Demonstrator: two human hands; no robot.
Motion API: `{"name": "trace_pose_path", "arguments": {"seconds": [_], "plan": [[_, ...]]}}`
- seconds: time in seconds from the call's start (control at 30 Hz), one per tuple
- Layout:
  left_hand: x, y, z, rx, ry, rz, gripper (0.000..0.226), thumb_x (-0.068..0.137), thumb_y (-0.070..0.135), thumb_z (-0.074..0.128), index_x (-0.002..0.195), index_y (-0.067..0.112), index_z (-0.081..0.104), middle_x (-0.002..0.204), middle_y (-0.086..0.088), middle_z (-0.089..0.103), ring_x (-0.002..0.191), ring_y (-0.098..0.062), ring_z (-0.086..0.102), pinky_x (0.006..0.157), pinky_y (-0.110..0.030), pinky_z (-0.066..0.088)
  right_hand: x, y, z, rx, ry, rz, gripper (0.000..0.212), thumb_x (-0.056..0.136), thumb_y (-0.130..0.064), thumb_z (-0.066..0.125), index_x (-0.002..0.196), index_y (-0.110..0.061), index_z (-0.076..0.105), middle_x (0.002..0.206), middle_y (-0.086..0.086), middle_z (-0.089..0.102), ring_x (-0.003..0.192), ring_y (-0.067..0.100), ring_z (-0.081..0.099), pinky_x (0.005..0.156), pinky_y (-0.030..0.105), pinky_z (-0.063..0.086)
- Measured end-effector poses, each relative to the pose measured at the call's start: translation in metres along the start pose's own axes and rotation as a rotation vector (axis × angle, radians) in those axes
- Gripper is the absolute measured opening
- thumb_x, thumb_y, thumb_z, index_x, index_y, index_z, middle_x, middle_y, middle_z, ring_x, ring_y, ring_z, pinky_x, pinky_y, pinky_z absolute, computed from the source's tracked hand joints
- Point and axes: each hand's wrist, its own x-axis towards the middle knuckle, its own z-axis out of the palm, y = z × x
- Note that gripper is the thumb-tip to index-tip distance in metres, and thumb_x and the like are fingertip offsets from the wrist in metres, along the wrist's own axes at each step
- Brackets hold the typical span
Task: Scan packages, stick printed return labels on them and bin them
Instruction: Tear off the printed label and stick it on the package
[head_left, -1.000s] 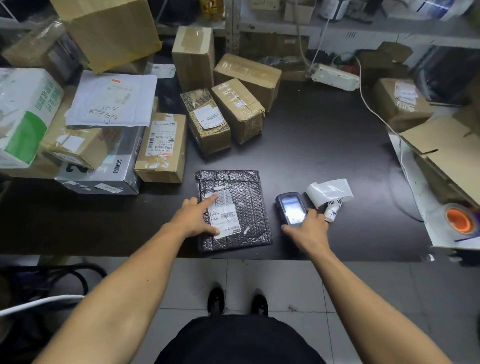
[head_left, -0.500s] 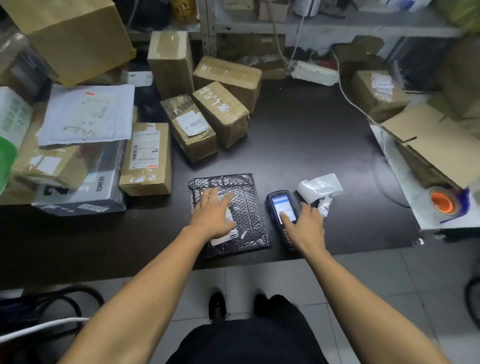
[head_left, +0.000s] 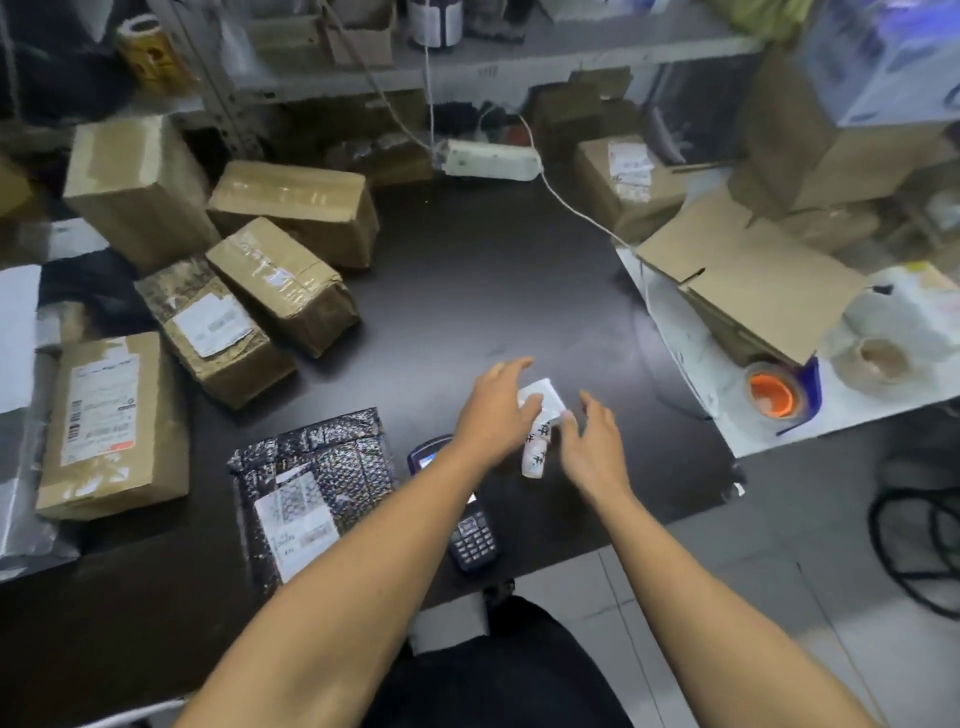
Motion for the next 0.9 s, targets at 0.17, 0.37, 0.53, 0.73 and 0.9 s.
{"name": "trace_pose_path", "arguments": {"seconds": [0.17,0.37,0.53,0.73,0.9], "plan": [[0.040,0.005,0.014,0.057,-0.166,-0.186,0.050,0.093,0.029,0.062,0.141,0.021,0.047,0.105,-0.001,0.062,0.112,-0.024,0.059,0.091,-0.028,0.042,0.023,0.006,0.003,0.059,-0.114,-0.125,0.035,0.103,-0.025,0.043,0.134,-0.012,0.056,0.135,0.006,0.055,0.128,0.023,0.044,0.098,0.025,0.033],[0.042,-0.006,0.005,-0.112,-0.263,-0.292,0.050,0.092,0.013,0.067,0.139,0.016,0.051,0.089,-0.002,0.060,0.069,-0.011,0.055,0.064,-0.018,0.042,0.029,0.015,0.004,0.051,-0.159,-0.221,0.026,0.096,-0.029,0.059,0.118,-0.015,0.062,0.116,-0.006,0.060,0.110,0.014,0.048,0.083,0.018,0.031],[0.036,-0.015,0.003,-0.297,-0.305,-0.292,0.057,0.089,-0.012,0.056,0.141,0.012,0.048,0.080,-0.001,0.053,0.063,-0.011,0.049,0.057,-0.018,0.042,0.038,0.021,0.000,-0.026,-0.199,-0.271,0.030,0.095,-0.030,0.062,0.121,-0.015,0.062,0.119,-0.002,0.062,0.111,0.018,0.050,0.084,0.019,0.031],[0.032,-0.021,0.012,-0.377,-0.277,-0.206,0.062,0.089,-0.014,0.057,0.143,0.015,0.044,0.082,-0.002,0.064,0.068,-0.012,0.053,0.066,-0.020,0.044,0.047,0.024,-0.009,-0.063,-0.233,-0.307,0.037,0.092,-0.046,0.062,0.115,-0.018,0.066,0.112,-0.007,0.063,0.104,0.014,0.050,0.081,0.020,0.032],[0.033,-0.023,0.012,-0.309,-0.254,-0.107,0.065,0.091,-0.007,0.061,0.146,0.022,0.042,0.082,0.000,0.063,0.069,0.008,0.057,0.075,-0.010,0.043,0.060,0.021,-0.018,0.001,-0.317,-0.261,0.024,0.087,-0.040,0.071,0.101,-0.020,0.072,0.098,-0.008,0.067,0.094,0.011,0.058,0.081,0.022,0.044]]}}
